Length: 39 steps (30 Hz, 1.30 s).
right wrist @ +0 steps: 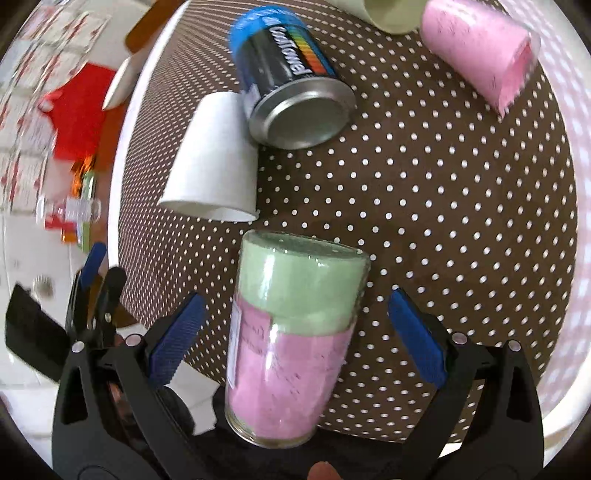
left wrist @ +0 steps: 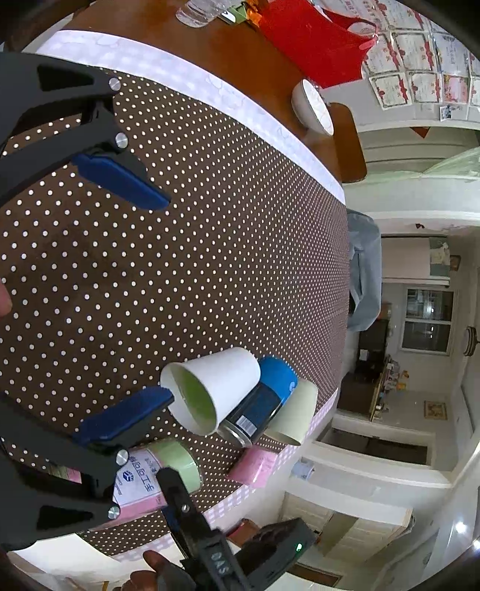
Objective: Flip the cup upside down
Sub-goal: 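Lift the jar with the right gripper and rotate it green lid up, then lower the jar upright onto the tablecloth with the right gripper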
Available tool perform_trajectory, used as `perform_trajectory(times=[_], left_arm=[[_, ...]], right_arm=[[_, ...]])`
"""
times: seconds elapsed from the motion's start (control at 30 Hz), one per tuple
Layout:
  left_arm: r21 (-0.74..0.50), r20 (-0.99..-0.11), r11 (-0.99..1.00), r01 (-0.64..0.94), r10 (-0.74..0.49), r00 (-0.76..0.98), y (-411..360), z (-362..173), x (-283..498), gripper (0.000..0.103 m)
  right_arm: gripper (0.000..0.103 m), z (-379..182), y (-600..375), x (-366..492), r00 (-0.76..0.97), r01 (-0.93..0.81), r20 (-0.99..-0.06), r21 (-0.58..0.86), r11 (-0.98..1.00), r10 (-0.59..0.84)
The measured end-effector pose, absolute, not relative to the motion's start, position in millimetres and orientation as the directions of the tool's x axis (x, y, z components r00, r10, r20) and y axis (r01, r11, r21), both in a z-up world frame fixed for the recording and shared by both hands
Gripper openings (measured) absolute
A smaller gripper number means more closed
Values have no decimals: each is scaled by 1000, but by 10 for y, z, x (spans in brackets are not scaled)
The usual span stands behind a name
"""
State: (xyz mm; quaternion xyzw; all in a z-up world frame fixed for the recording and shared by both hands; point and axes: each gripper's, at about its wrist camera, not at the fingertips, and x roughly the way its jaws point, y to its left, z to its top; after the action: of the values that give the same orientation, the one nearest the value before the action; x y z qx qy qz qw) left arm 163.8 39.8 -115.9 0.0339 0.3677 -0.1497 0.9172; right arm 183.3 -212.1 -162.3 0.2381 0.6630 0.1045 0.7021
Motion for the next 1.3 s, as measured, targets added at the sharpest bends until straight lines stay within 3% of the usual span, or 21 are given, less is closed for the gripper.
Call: perform_trajectory(times=[0.27,0.47,0.5,0.63,1.1,1.3], left_arm=[[-82,-691,946,314,-281,666,389,-1232,1703,95],[-90,-703,947,308,-279,655,379,-1285,1720,95],[-88,-704,949,304,-275,655,379,-1287,1721,95],[-77,-704,954,291,-259,661,368,-1265,1675,95],[6,-667,974,225,-164,727,254,-1042,1268,95],[32,-635,984,176,-116,764,263,-953,1085,95]], right_arm=[[95,-1732,-1914,2000,76,232,-908,419,878,413],[82,-1769,-1704,2102,39,196,-938,345,918,344],[72,-1750,-1677,2118,47,182,-937,349,919,346],[71,-1705,-1626,2109,78,141,-933,359,923,351],[70,-1485,-1958,1791,339,42,-776,578,815,532],[70,-1270,-2055,1501,512,-91,-682,562,822,523]])
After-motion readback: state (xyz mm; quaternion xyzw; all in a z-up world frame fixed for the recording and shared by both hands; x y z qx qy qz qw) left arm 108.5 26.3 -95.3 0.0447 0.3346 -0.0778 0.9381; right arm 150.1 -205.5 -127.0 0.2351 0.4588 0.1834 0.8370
